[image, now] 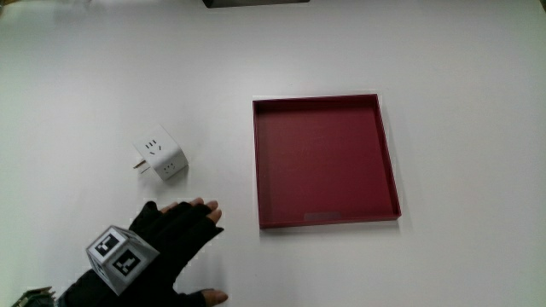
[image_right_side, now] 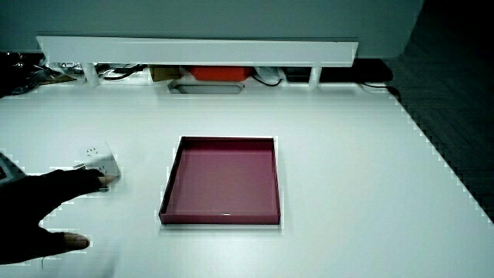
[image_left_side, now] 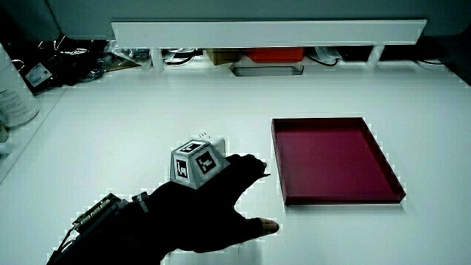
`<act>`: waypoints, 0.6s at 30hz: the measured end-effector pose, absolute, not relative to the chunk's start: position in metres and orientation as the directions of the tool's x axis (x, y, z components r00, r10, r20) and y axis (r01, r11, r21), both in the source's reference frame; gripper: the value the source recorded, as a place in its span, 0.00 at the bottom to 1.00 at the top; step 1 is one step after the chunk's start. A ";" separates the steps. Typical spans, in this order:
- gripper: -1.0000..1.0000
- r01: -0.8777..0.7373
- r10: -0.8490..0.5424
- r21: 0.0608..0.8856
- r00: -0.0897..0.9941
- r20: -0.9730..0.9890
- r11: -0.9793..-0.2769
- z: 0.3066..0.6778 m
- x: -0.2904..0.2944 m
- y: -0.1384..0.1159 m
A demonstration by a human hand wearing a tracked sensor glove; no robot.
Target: Pick socket
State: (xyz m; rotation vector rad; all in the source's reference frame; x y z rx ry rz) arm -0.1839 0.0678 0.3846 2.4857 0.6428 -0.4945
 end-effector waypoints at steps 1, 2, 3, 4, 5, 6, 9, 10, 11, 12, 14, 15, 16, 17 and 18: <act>0.50 0.509 0.341 0.384 0.837 -0.427 -0.770 0.384 -0.187 0.063; 0.50 0.488 0.341 0.375 0.853 -0.394 -0.788 0.383 -0.190 0.058; 0.50 0.451 0.296 0.397 0.871 -0.392 -0.799 0.382 -0.192 0.053; 0.50 0.435 0.229 0.411 0.857 -0.461 -0.801 0.388 -0.197 0.048; 0.50 0.431 0.203 0.402 0.844 -0.497 -0.807 0.395 -0.202 0.044; 0.50 0.393 0.194 0.412 0.874 -0.446 -0.822 0.393 -0.203 0.039; 0.50 0.310 0.070 0.441 0.874 -0.480 -0.842 0.415 -0.218 0.026; 0.50 0.281 0.069 0.482 0.909 -0.411 -0.830 0.404 -0.214 0.019; 0.50 0.252 0.010 0.516 0.905 -0.426 -0.819 0.411 -0.219 0.015; 0.50 0.266 0.072 0.465 0.916 -0.394 -0.845 0.406 -0.217 0.009; 0.50 0.254 0.088 0.471 0.934 -0.346 -0.845 0.435 -0.235 0.002; 0.50 0.257 0.085 0.483 0.933 -0.351 -0.837 0.430 -0.233 -0.003; 0.50 0.238 0.065 0.492 0.937 -0.344 -0.838 0.436 -0.237 -0.007; 0.50 0.239 0.052 0.501 0.932 -0.359 -0.832 0.436 -0.238 -0.011; 0.50 0.217 0.023 0.515 0.934 -0.356 -0.829 0.441 -0.240 -0.014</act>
